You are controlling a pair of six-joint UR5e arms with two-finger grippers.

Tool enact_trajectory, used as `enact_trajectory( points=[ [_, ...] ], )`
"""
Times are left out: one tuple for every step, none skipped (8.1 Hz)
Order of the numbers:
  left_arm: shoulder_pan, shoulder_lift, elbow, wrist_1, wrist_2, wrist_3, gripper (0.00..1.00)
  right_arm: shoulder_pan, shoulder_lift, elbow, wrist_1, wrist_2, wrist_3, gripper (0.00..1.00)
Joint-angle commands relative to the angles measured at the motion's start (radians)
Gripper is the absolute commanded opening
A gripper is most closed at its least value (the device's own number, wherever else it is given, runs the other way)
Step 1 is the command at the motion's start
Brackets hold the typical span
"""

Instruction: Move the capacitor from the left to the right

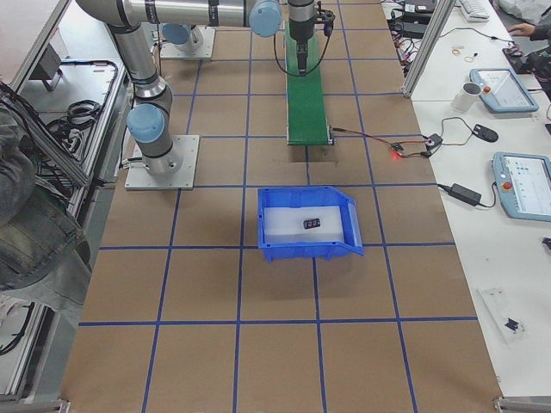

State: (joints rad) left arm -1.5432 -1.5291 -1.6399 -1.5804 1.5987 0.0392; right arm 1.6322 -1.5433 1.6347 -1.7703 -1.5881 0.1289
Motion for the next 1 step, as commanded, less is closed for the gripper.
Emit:
enact_trajectory(
  points=[
    [0.000, -0.006, -0.001, 0.000, -0.003, -0.015, 1.00, 0.000, 0.002, -0.001, -0.003, -0.004, -0.009, 1.00]
  ],
)
